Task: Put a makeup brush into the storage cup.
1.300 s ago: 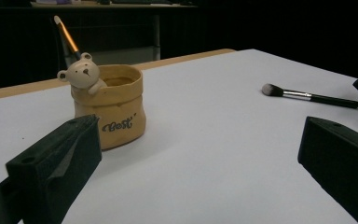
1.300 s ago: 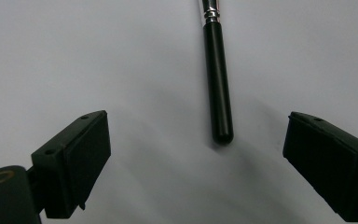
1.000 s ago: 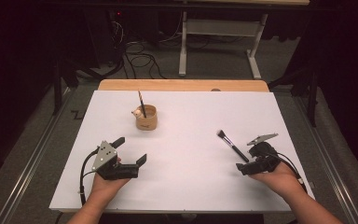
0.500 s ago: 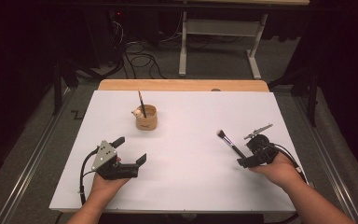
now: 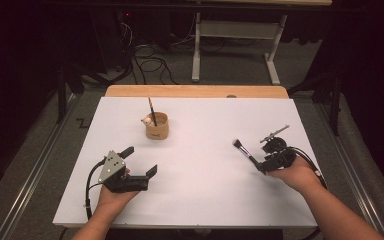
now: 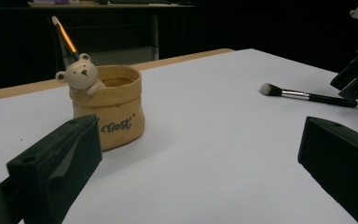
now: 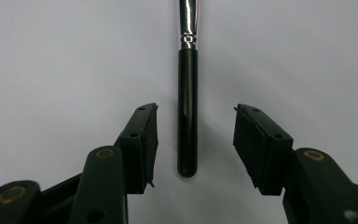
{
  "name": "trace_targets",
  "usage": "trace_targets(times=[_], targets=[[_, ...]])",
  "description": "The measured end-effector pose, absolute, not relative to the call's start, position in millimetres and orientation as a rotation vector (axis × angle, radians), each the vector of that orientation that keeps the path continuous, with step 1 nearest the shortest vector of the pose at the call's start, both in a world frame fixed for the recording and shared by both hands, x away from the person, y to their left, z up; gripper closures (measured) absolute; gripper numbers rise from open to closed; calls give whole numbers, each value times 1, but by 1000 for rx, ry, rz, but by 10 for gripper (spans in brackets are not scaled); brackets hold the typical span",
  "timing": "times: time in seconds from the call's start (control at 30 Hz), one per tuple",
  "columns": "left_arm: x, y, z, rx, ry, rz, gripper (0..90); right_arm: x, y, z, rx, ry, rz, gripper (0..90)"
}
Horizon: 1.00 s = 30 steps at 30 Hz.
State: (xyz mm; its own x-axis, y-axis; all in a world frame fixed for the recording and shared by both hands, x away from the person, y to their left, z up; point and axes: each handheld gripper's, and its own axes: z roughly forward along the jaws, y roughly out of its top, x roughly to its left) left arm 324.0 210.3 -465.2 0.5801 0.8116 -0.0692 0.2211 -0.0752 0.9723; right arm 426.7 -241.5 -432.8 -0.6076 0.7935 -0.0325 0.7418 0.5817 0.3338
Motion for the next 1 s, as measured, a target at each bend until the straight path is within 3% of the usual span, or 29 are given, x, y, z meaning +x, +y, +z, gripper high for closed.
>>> trace_targets(times=[0.23,1.0], targets=[[324,211,-465,1605,889,608,4,431,-237,-437,1273,2672,406,565],[324,212,-464,1603,888,604,4,442,-233,-437,1292,2729,349,597]])
